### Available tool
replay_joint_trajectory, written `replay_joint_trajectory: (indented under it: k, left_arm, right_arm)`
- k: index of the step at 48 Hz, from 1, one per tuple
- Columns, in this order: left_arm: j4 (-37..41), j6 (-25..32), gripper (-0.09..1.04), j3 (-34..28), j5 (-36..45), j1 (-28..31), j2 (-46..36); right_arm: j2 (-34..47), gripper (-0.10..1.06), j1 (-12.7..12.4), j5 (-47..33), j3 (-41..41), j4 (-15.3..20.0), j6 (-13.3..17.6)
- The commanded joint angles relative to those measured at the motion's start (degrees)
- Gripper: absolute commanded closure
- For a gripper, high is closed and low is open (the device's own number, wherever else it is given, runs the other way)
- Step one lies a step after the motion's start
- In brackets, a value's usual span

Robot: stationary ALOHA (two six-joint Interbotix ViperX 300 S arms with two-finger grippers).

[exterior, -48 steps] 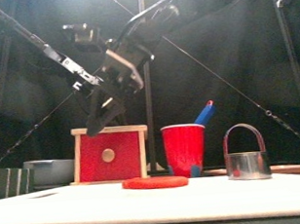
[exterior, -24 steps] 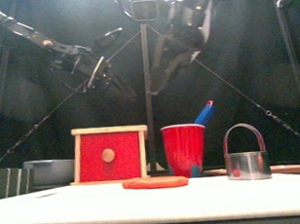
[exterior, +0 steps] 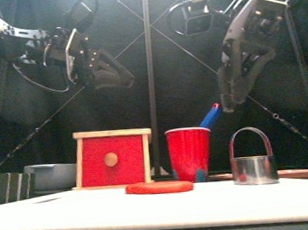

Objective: Get the cutter from the drawer then cut the dough then place the extra dough in the bowl
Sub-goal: Cut the dough

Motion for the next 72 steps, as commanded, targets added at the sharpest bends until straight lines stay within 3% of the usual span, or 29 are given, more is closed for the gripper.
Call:
replay_joint_trajectory:
  k: [1,26,40,46,72]
  left_arm:
    - [-1.67,0.09,0.28,-0.44,-2.99,-1.93,0.26]
    - [-3.52,0.09,0.28,1.76,-4.57,-2.37,0.35]
    - [-8.53,0.09,0.28,5.63,-4.66,-2.72,-0.26]
    - [-9.32,0.09,0.28,6.59,-4.66,-3.16,-0.26]
    - [-9.05,0.44,0.28,11.69,-4.66,-2.90,-4.48]
  right_arm:
    - [-1.49,0.07,0.09,1.14,0.35,-0.26,-0.18]
    - [4.66,0.10,-0.88,-3.43,2.02,-2.55,-0.18]
    - [4.92,0.45,-0.62,-2.90,-0.09,-2.02,0.35]
    - [5.36,0.52,-0.18,-0.97,-4.04,-2.29,0.44]
    - [20.57,0.52,-0.53,6.68,-26.28,-2.37,0.53]
